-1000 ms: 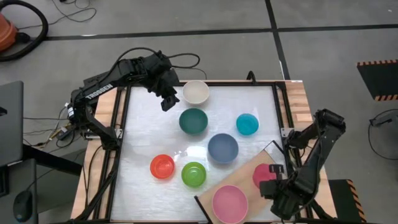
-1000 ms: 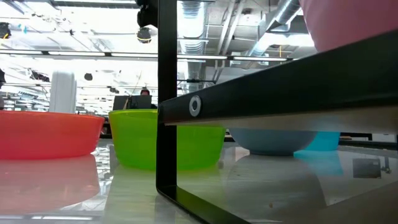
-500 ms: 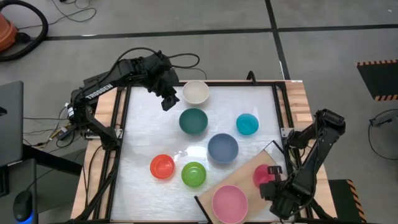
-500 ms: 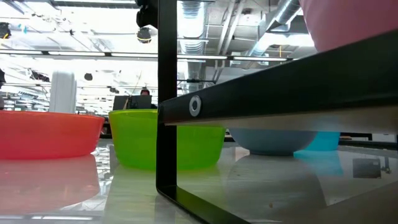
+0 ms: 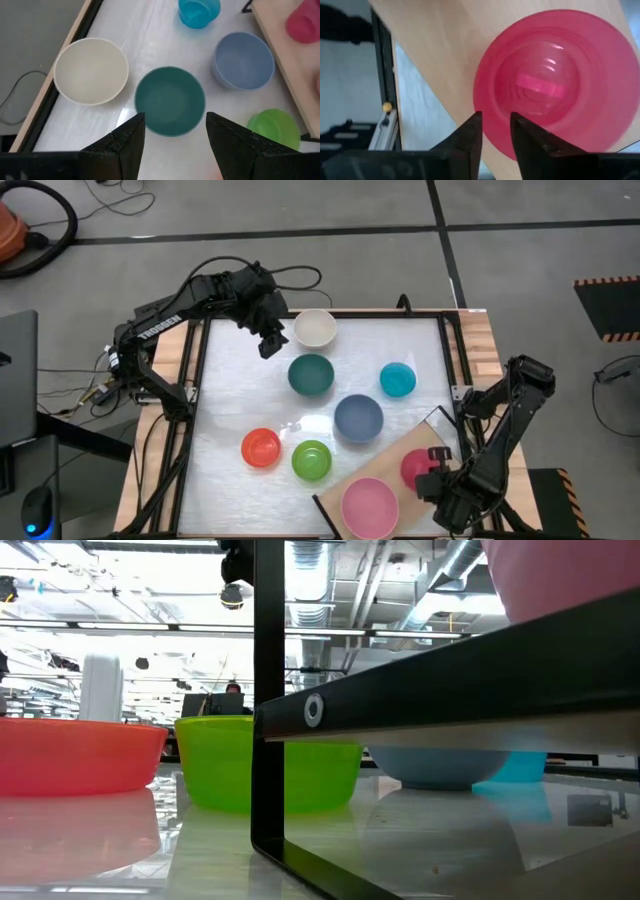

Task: Place and stack bowls onto a shelf
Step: Stack the light blue bowl on top of the light pink bowl on the shelf

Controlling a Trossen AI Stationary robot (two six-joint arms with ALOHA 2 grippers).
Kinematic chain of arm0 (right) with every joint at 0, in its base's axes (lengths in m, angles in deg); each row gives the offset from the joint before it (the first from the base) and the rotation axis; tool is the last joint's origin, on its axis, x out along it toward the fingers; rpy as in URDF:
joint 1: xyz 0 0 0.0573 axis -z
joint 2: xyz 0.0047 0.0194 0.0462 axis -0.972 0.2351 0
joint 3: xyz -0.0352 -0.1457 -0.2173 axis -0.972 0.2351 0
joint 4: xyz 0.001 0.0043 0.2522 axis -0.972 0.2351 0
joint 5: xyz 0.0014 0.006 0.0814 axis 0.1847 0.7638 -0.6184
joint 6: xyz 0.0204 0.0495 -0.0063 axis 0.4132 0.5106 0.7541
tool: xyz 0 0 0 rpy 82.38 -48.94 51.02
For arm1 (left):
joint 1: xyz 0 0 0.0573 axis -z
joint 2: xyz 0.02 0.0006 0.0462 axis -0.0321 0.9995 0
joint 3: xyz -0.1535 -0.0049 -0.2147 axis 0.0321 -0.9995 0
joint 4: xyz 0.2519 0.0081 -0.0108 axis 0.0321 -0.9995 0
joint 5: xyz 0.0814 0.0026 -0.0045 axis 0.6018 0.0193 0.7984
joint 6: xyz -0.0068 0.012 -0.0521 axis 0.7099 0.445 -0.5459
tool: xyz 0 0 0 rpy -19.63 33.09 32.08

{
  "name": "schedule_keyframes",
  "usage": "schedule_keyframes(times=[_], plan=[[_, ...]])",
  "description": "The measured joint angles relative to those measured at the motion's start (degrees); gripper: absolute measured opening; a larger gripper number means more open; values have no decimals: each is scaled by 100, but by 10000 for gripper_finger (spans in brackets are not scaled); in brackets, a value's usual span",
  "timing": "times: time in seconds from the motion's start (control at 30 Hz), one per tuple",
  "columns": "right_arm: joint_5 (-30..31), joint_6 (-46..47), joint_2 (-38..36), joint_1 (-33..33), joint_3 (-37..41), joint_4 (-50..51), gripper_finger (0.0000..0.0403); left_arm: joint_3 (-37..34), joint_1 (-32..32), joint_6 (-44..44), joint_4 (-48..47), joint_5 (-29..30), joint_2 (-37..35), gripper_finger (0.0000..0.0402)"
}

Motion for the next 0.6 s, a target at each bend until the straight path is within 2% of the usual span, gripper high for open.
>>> schedule_keyframes(times=[0.3, 0.43, 0.6], plan=[[67, 73, 0, 2, 0, -92, 195, -173, 135, 9, 721, -608, 9, 194], [67, 73, 0, 2, -2, -328, 207, -229, 381, 18, 1198, -500, 228, 194], [67, 71, -2, 2, -4, -525, 206, -233, 600, 399, 1355, -856, 784, 194]])
